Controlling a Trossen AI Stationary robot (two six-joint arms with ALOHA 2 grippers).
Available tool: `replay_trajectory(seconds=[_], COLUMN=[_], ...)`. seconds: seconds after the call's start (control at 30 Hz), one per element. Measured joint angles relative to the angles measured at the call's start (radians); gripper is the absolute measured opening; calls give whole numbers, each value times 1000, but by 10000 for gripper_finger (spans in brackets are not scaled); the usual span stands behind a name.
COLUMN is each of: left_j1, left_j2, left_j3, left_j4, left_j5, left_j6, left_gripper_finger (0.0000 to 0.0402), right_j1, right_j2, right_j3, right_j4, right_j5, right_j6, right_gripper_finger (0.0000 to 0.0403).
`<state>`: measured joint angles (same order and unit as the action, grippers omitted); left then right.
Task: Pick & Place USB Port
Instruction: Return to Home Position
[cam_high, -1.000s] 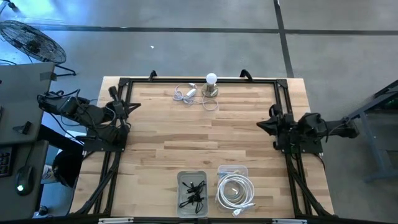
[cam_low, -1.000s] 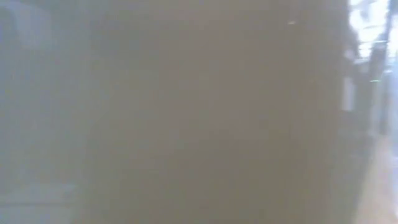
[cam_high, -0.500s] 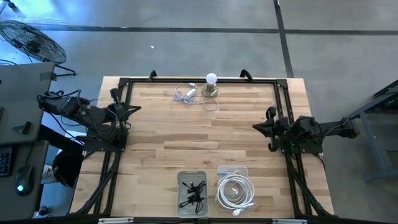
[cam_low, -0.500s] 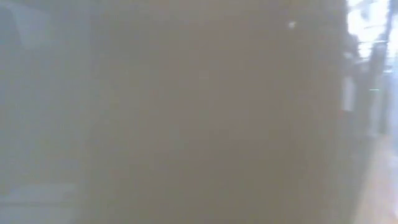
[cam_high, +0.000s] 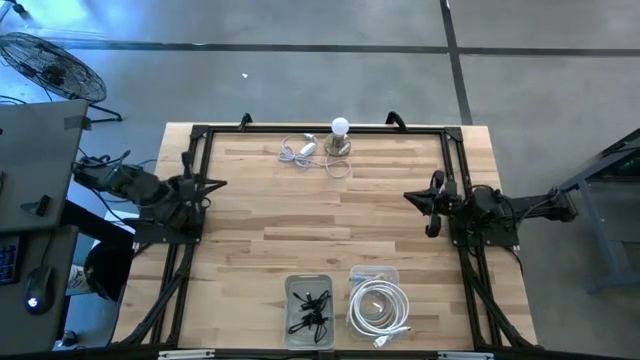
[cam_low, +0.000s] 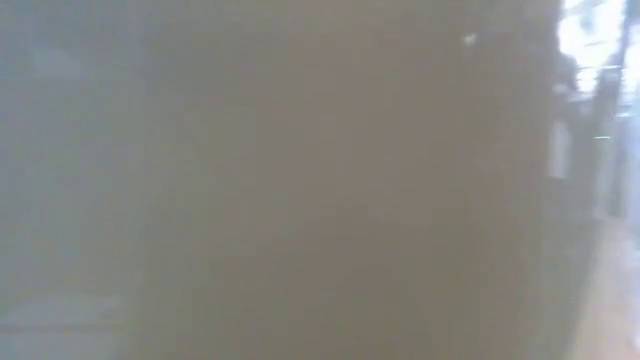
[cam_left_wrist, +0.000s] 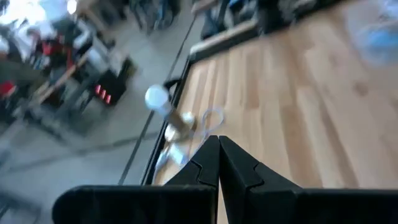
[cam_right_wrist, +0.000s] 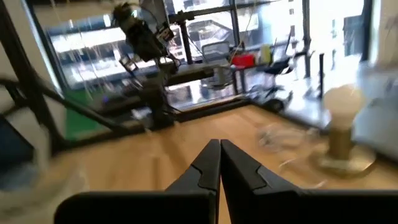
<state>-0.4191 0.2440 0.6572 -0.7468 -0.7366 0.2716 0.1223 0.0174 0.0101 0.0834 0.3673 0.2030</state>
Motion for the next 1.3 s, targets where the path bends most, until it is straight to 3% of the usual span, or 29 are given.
replay_trajectory(seconds=[0.17, 0.27, 0.47, 0.77, 1.3], left_j1=[0, 0, 0, 0, 0], left_j2=[-165, -240, -237, -237, -237], left_j3=[-88, -135, -201, -299, -444], left_j4=[158, 223, 223, 369, 522], left_j5=[151, 252, 338, 322, 408], left_j6=[130, 195, 198, 249, 229], left_gripper_finger=[0, 0, 0, 0, 0], right_j1=[0, 0, 0, 0, 0], right_j2=[0, 0, 1, 1, 1], right_j3=[0, 0, 0, 0, 0], right_j4=[29, 27, 24, 22, 19], right_j5=[-9, -11, -10, -10, -10], right_j6=[-261, -294, -292, -291, -290], right_gripper_finger=[1, 2, 7, 3, 4])
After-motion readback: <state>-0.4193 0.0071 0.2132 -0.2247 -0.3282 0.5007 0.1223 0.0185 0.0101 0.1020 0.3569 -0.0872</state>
